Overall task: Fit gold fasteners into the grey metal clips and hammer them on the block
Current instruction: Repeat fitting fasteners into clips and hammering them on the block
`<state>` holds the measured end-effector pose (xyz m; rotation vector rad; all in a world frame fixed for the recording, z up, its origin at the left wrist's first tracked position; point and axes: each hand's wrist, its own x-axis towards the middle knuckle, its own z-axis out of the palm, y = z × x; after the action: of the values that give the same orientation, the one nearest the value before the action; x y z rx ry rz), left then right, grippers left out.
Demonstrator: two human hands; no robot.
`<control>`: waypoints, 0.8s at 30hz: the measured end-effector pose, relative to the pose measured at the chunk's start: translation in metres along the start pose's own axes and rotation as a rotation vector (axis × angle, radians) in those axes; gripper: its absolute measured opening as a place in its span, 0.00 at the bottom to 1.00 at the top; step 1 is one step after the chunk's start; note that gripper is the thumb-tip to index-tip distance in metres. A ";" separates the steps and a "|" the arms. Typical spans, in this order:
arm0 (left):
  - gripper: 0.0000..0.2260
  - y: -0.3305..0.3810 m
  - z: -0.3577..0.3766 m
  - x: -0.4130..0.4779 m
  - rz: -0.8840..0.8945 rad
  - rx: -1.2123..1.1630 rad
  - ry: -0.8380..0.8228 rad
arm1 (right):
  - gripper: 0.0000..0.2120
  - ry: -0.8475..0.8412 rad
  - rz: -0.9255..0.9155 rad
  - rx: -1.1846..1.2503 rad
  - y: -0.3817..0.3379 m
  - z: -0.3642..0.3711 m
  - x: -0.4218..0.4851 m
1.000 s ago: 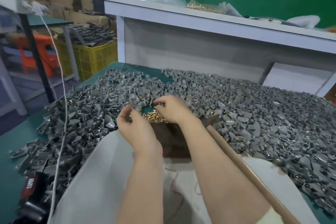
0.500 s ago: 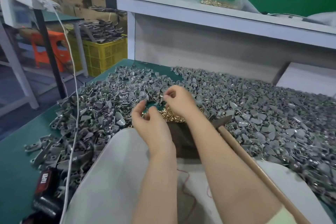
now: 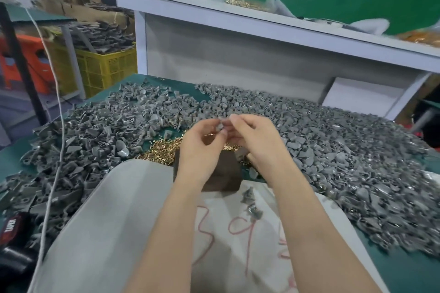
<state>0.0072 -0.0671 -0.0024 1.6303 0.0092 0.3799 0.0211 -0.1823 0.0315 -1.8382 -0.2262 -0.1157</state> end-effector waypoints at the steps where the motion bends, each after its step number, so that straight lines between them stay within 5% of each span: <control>1: 0.09 0.000 -0.002 0.001 -0.014 -0.024 0.034 | 0.10 -0.016 0.010 0.069 0.000 0.000 0.001; 4: 0.04 -0.001 -0.009 0.004 -0.068 -0.126 0.205 | 0.09 0.027 0.019 0.013 0.007 0.005 0.015; 7: 0.04 -0.002 -0.016 0.007 -0.144 -0.372 0.352 | 0.04 0.037 0.081 -0.503 0.021 0.019 0.042; 14: 0.05 -0.001 -0.019 0.008 -0.192 -0.576 0.462 | 0.25 -0.209 0.454 -1.040 0.042 0.068 0.092; 24: 0.02 -0.001 -0.014 0.007 -0.211 -0.577 0.451 | 0.19 -0.364 0.480 -1.103 0.044 0.080 0.099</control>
<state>0.0105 -0.0523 -0.0009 0.9405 0.3763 0.5235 0.1242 -0.1075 -0.0126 -2.9508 0.0679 0.5384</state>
